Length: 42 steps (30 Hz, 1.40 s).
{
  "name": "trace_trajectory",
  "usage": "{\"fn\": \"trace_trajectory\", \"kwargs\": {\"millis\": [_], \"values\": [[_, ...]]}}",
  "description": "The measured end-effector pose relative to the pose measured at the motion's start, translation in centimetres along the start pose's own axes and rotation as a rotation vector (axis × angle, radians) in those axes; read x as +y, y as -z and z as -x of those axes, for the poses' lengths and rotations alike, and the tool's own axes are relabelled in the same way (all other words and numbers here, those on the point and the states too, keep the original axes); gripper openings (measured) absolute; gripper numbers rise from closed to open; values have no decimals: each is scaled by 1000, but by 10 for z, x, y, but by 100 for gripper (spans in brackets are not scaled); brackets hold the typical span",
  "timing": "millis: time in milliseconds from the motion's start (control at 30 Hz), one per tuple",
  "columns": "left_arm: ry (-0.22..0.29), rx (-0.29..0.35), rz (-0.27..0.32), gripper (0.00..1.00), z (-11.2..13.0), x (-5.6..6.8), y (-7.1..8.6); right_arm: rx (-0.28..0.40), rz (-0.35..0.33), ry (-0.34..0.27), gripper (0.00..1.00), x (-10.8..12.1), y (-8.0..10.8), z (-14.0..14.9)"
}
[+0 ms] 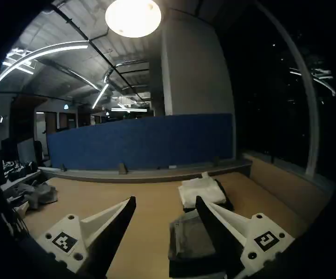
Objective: Fold towel
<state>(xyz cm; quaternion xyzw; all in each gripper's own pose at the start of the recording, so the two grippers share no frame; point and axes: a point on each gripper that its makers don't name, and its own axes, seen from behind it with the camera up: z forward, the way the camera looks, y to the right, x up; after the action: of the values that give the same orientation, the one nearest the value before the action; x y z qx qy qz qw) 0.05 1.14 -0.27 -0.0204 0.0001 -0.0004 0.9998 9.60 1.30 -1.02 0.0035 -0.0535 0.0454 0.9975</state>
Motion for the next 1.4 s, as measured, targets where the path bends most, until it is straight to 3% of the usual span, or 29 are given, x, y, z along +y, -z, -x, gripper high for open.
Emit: {"fn": "trace_trajectory", "kwargs": {"millis": [200,567,867,1400], "values": [[0,0,0,94,0,0,0,42,-25,-54,100,3,-1,15],[0,0,0,95,0,0,0,69,-20,-84,100,12,-6,68],[0,0,0,95,0,0,0,111,-16,-150,100,10,-14,68],[0,0,0,94,0,0,0,113,-12,-79,100,3,-16,87]]}}
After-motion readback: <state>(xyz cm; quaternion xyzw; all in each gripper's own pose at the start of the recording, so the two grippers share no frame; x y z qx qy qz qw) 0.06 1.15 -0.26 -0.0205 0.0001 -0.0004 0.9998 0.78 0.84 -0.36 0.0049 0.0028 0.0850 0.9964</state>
